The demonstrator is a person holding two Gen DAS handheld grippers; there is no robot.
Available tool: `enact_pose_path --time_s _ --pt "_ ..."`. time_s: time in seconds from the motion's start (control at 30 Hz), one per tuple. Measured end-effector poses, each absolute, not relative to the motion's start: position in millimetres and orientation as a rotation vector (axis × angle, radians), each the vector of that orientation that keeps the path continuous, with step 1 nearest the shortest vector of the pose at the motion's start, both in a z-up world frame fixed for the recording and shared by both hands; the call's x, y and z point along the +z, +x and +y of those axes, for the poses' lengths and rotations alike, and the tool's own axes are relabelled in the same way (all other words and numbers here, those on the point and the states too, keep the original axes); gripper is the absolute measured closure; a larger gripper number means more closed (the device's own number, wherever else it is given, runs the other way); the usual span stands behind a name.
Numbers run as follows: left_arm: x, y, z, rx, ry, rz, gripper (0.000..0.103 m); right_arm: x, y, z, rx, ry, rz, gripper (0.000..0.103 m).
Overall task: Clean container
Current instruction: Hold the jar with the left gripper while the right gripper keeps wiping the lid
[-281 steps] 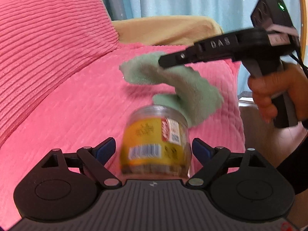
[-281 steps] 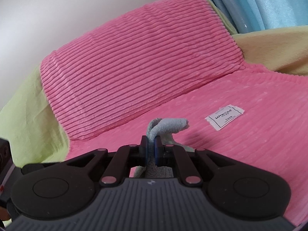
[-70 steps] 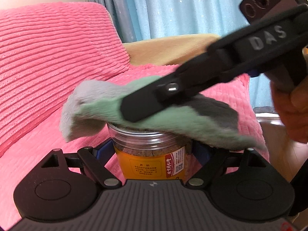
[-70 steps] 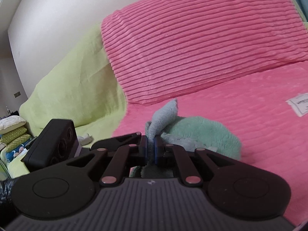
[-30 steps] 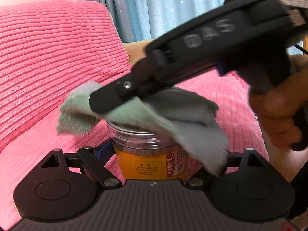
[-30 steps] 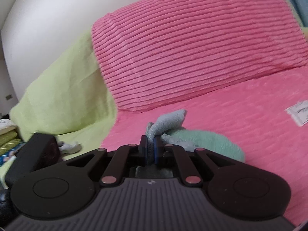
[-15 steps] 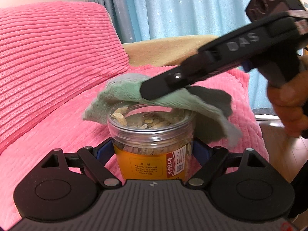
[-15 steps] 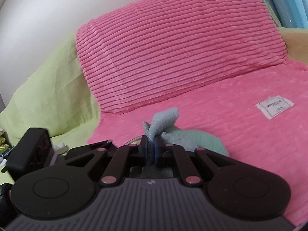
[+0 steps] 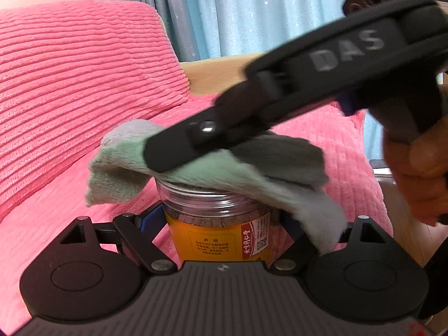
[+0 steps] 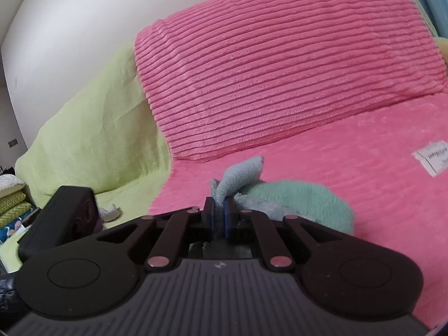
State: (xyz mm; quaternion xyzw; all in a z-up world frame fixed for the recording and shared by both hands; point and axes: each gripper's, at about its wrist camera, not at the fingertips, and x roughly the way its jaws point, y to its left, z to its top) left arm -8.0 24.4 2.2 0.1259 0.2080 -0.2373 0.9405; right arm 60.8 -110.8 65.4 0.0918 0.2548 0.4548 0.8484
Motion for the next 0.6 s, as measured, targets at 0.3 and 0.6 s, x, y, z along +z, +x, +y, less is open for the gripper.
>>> enact_pose_path --time_s 0.3,0.6 --pt "4.5 -6.8 16.4 -0.476 0.258 0.423 0.018 65.3 72.4 -124.7 0.871 0.151 0.511 0.099" --pt "4.4 -5.5 14.1 -0.476 0.268 0.422 0.018 67.7 47.1 -156.9 0.876 0.179 0.547 0.098"
